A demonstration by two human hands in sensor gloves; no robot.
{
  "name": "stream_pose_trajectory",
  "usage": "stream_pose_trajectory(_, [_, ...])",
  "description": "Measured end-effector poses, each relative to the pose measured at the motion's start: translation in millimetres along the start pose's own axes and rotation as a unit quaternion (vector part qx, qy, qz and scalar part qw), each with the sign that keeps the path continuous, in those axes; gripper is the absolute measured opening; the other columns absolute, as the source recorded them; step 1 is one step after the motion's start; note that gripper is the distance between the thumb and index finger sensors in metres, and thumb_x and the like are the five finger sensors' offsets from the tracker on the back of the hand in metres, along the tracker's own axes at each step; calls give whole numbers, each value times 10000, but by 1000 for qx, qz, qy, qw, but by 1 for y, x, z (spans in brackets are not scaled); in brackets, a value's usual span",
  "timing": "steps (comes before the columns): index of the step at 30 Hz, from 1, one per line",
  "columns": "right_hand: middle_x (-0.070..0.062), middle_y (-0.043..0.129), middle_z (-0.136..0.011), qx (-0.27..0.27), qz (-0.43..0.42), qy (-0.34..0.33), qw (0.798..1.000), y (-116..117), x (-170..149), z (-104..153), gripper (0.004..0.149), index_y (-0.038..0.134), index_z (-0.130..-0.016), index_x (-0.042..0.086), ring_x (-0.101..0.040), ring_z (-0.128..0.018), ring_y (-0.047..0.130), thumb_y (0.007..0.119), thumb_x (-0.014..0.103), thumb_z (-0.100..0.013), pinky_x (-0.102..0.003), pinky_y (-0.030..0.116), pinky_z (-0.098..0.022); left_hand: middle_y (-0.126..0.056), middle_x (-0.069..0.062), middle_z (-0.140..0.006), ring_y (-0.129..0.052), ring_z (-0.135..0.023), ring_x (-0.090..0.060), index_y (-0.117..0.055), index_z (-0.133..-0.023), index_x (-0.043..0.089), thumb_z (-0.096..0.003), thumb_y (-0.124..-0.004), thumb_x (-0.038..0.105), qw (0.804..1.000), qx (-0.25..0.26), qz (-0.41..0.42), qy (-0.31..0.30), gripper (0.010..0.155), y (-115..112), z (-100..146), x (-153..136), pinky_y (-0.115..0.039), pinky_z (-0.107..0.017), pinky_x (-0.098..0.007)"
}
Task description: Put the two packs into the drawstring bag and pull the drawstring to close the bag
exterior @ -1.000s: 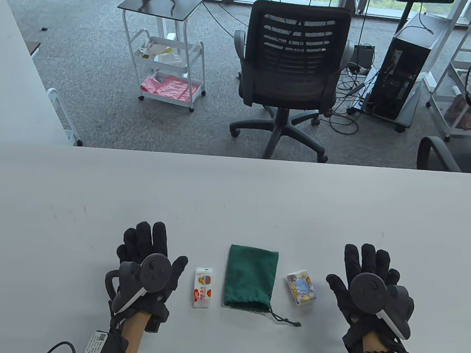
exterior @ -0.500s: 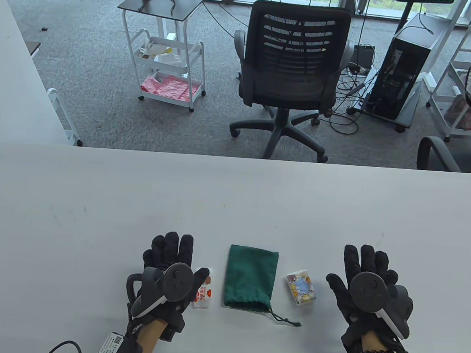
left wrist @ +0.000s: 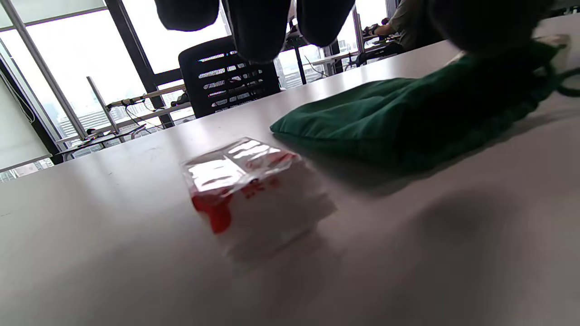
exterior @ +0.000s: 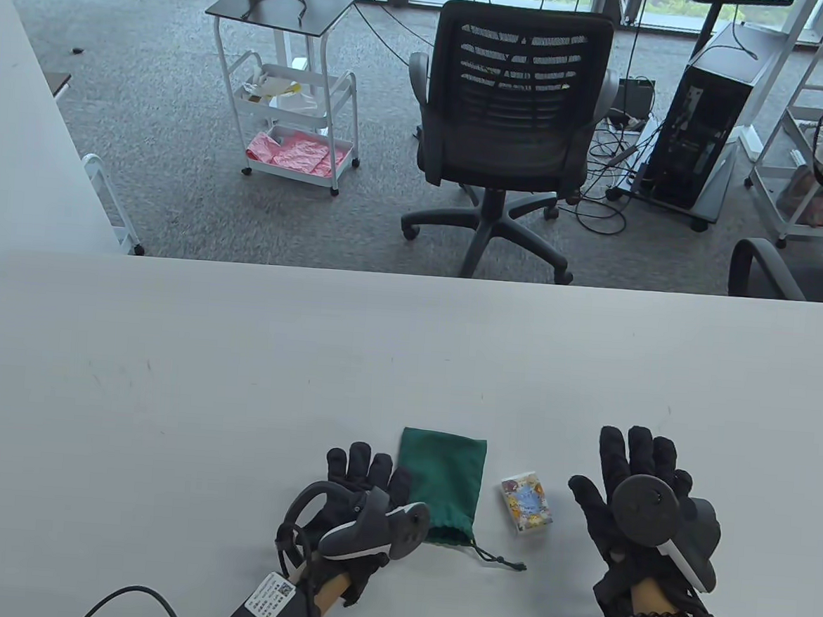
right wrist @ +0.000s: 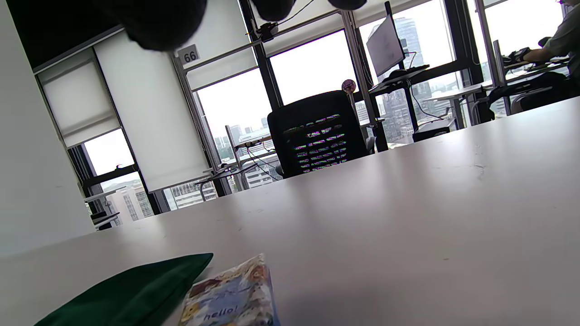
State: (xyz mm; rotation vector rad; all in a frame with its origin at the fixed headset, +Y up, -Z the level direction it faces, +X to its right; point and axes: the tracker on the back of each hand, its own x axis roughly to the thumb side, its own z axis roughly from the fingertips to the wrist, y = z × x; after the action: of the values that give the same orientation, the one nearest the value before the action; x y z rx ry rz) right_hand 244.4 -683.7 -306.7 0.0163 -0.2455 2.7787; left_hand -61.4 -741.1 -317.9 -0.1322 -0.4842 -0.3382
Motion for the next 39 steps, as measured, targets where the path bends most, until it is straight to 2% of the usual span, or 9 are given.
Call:
stream_pose_trajectory(3, [-277,250,-1133,-1,-4,-2,1000,0,1,0,757,360,-1094,136,-575,-1000,221,677,497,-509,-766,275,-647,-504,-203,-1157,-458,-1061,-585,-484,-1089,193,-464,-679,637,998,-46,-44,-2,791,-6,-14,15,-373,-702,-769])
stream_pose_trajectory(6, [-278,253,-1133,4,-4,-6,1000,2,3,0,756,362,-1094,135,-575,-1000,224,678,496,-510,-766,276,-647,-535,-178,-1153,-471,-1062,-577,-527,-1073,223,-481,-688,597,995,-63,-79,6,719,-10,-25,22,-378,-704,-767])
stream_pose_trajectory(8, [-275,252,-1134,4,-5,-8,1000,3,5,0,755,363,-1093,136,-574,-1000,224,677,497,-510,-765,277,-647,-574,-153,-1149,-494,-1062,-561,-591,-1047,278,-505,-673,543,994,-59,-88,16,609,-11,-29,24,-388,-705,-764])
stream_pose_trajectory(11, [-276,252,-1134,4,-8,-11,1000,3,5,-1,757,364,-1095,132,-576,-1000,226,678,496,-510,-765,279,-648,-667,-127,-1117,-584,-1040,-549,-709,-982,319,-525,-648,480,996,-27,-77,40,488,-5,-28,21,-439,-709,-747])
stream_pose_trajectory(15, [-278,257,-1133,12,-10,-9,1000,7,6,-3,755,367,-1094,130,-578,-999,229,677,496,-511,-765,280,-649,-732,-140,-1077,-763,-962,-523,-741,-959,306,-528,-646,469,997,7,-30,75,469,14,-24,14,-591,-692,-707])
stream_pose_trajectory(20, [-281,266,-1133,27,-12,-8,1000,14,8,-5,751,374,-1094,128,-581,-1000,245,675,496,-512,-764,290,-650,-884,-112,-917,-1053,-657,-291,-794,-927,231,-527,-689,440,986,51,91,128,463,49,-16,-3,-846,-551,-532])
stream_pose_trajectory(26, [-282,294,-1135,57,-8,-10,998,27,12,-9,763,385,-1095,124,-578,-1009,286,673,514,-507,-775,313,-648,-989,-70,-694,-1093,-429,-172,-859,-875,167,-509,-776,414,958,144,179,168,449,84,8,-19,-919,-433,-443])
stream_pose_trajectory(30, [-300,335,-1128,74,-6,-11,997,36,18,-11,766,402,-1094,114,-584,-1012,344,674,520,-505,-782,346,-649,-1023,-24,-596,-1105,-337,-130,-845,-872,191,-501,-812,423,928,224,233,187,439,85,25,-30,-945,-378,-406])
stream_pose_trajectory(39, [-306,440,-1111,134,45,-11,990,67,32,-15,758,437,-1091,130,-578,-1001,487,677,538,-499,-777,455,-653,-1042,52,-445,-1097,-195,-52,-911,-753,169,-506,-778,501,910,267,261,181,434,85,41,-41,-974,-296,-336])
